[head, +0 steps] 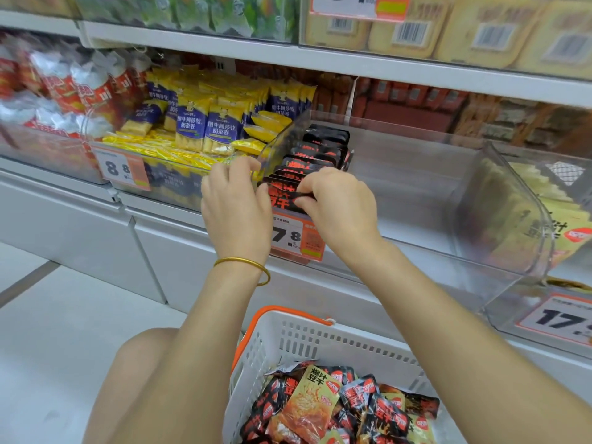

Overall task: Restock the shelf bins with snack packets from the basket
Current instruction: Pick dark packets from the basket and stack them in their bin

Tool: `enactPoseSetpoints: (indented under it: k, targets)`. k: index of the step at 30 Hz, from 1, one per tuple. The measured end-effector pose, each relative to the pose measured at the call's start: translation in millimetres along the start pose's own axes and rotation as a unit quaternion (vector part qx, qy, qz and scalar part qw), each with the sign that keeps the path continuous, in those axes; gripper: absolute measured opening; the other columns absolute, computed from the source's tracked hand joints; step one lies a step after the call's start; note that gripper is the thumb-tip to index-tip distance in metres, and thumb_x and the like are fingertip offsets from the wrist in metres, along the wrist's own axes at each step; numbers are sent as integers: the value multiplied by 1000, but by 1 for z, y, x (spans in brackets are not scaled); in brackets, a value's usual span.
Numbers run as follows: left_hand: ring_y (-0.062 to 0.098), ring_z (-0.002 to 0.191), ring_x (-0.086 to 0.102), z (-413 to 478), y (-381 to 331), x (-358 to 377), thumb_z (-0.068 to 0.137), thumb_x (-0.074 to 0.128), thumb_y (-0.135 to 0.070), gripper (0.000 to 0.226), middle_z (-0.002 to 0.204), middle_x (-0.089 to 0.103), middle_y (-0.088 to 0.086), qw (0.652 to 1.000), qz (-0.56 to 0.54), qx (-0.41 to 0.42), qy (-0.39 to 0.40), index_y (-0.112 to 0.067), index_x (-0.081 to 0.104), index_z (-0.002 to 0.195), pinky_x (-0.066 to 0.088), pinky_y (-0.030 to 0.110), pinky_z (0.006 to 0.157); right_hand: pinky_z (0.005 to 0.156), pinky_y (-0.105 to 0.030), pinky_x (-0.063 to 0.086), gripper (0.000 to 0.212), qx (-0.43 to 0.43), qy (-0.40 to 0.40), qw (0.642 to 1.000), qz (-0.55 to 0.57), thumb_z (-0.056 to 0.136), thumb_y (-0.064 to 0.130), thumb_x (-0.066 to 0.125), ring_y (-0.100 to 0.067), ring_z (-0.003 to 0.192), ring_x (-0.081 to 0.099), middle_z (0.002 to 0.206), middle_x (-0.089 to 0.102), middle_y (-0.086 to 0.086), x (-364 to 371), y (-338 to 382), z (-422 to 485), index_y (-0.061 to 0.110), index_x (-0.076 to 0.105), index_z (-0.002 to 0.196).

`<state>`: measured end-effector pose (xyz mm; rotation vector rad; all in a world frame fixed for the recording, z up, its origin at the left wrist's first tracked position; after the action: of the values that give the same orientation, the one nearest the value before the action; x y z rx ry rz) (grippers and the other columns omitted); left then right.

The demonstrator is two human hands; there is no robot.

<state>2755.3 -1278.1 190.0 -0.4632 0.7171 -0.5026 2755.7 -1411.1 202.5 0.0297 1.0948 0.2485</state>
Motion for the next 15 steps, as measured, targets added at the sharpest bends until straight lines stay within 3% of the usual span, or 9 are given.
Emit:
enactPoseSetpoints:
  k: [3, 6, 10, 13, 15]
  targets:
    - [30, 93, 47, -3, -11, 1, 86, 61, -10, 11, 98, 54, 10, 998, 3, 56, 3, -13, 62, 97, 30, 30, 73, 73, -34, 47, 20, 1, 6, 1000, -1, 94, 29, 54, -27, 97, 60, 106, 61, -2, 2, 2, 0, 20, 66, 107]
    - [31, 94, 47, -4, -5, 2, 87, 57, -11, 10, 98, 57, 9, 999, -5, 52, 5, -13, 62, 96, 28, 28, 74, 76, -34, 47, 21, 10, 7, 999, 53, 93, 30, 57, -24, 99, 59, 106, 64, -1, -7, -1, -6, 20, 63, 111]
    - [31, 94, 50, -12, -20, -12, 86, 50, -15, 18, 96, 59, 10, 995, -28, 98, -5, -11, 59, 101, 28, 27, 78, 73, -39, 49, 17, 32, -124, 982, 142, 89, 20, 59, -21, 86, 60, 93, 65, 5, -49, -25, -41, 20, 60, 105]
    - [30, 85, 52, -46, -49, -3, 85, 50, -14, 13, 89, 59, 7, 980, -75, 168, 77, -12, 60, 93, 38, 37, 77, 65, -41, 51, 13, 47, -166, 966, 190, 86, 13, 54, -21, 73, 63, 85, 64, 5, -51, -54, -90, 19, 61, 96]
    - [27, 85, 52, -75, -62, 23, 86, 51, -12, 10, 85, 57, 2, 961, -74, 190, 188, -13, 61, 91, 42, 42, 75, 67, -40, 52, 14, 74, -89, 978, 175, 87, 15, 52, -19, 72, 64, 83, 63, 7, -17, -74, -120, 21, 61, 96]
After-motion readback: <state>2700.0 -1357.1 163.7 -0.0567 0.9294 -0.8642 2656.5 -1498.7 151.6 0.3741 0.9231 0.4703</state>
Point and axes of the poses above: each hand's wrist, its own z-axis towards the middle knuckle, its own x-axis out of the palm, y = z × x, the point moved 10 cm from there along z, towards the middle knuckle
